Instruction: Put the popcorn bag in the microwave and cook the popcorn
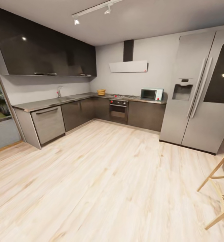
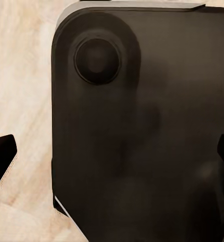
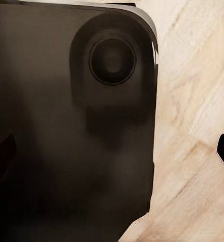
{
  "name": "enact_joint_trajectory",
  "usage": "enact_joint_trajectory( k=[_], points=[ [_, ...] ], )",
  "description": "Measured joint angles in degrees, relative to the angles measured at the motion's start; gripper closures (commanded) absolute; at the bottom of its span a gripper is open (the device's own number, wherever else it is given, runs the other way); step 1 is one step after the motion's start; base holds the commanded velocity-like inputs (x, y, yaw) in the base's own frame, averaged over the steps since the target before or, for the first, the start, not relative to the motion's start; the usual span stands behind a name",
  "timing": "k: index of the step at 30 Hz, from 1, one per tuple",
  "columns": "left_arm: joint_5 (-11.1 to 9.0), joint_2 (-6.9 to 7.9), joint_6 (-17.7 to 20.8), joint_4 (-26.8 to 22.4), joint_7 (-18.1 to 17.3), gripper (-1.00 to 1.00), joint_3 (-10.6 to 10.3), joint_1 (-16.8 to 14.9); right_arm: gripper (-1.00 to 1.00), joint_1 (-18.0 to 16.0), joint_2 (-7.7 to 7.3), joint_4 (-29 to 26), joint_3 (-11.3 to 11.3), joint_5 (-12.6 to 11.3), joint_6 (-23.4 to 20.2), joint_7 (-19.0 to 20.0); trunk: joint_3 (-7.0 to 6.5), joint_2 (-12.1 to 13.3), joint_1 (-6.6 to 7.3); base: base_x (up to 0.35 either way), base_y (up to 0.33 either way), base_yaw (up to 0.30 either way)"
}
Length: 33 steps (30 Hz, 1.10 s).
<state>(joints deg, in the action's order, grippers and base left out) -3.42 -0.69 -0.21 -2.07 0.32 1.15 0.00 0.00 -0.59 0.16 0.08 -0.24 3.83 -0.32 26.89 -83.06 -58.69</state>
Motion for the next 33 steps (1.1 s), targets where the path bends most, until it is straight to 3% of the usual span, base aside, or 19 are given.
enact_joint_trajectory(
  k=[33],
  points=[
    [0.2,0.0,-0.7,-0.1,0.4,-1.0,0.2,0.0,-1.0,0.0,-0.55,0.0,0.0,0.2,0.6,0.4,0.0,0.0,0.0,0.325,0.0,0.0]
  ],
)
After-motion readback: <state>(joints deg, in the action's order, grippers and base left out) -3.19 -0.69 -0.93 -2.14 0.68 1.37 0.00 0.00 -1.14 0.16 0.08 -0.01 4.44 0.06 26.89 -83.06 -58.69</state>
